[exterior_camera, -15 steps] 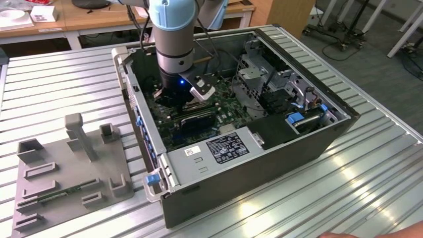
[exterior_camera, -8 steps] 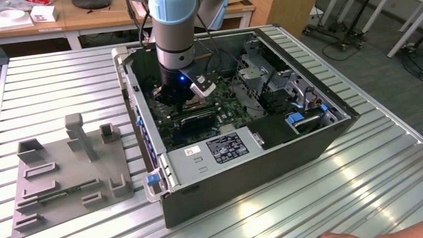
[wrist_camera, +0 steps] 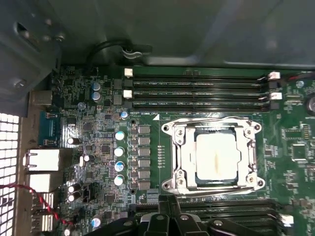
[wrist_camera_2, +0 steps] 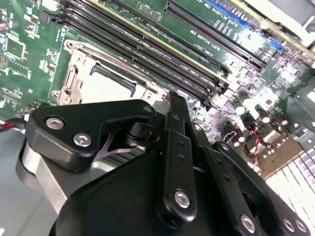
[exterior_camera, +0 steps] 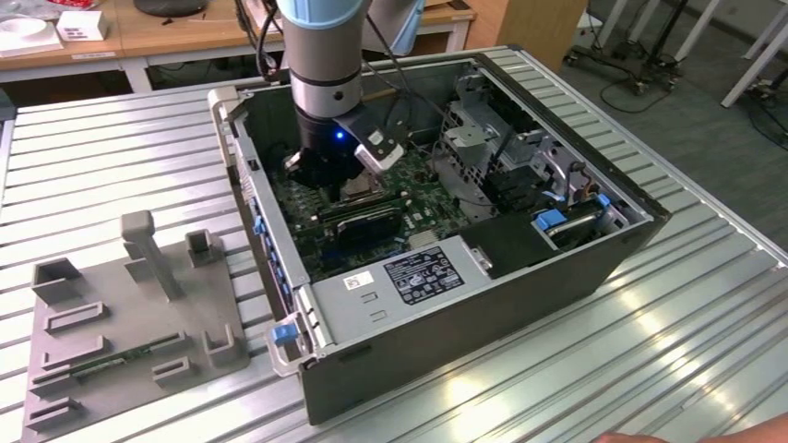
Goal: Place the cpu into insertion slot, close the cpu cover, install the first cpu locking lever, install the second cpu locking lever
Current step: 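Install the second cpu locking lever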
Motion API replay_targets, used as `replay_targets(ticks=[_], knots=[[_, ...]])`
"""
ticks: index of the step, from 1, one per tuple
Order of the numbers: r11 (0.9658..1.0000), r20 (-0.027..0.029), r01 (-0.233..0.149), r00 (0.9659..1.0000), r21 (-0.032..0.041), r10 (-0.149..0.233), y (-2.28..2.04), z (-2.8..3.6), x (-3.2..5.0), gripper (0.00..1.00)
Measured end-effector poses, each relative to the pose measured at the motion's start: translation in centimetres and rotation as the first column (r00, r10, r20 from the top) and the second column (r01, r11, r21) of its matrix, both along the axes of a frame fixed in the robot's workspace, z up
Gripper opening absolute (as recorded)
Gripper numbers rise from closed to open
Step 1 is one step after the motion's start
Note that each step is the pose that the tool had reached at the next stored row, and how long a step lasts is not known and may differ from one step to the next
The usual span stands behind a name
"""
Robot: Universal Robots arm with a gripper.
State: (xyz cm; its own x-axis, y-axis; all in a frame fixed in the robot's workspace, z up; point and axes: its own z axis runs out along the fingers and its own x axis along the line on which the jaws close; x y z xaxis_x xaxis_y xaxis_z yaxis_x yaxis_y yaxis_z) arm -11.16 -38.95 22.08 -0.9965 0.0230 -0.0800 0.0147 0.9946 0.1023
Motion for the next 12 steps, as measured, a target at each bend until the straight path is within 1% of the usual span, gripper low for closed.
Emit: replay_targets(ticks=[9, 12], knots=[[1.0, 0.0, 0.0, 1.0, 0.0, 0.0, 0.0, 1.67, 0.0, 0.11], [1.0, 0.0002, 0.0, 1.0, 0.0003, 0.0, 0.0, 1.74, 0.0, 0.11]])
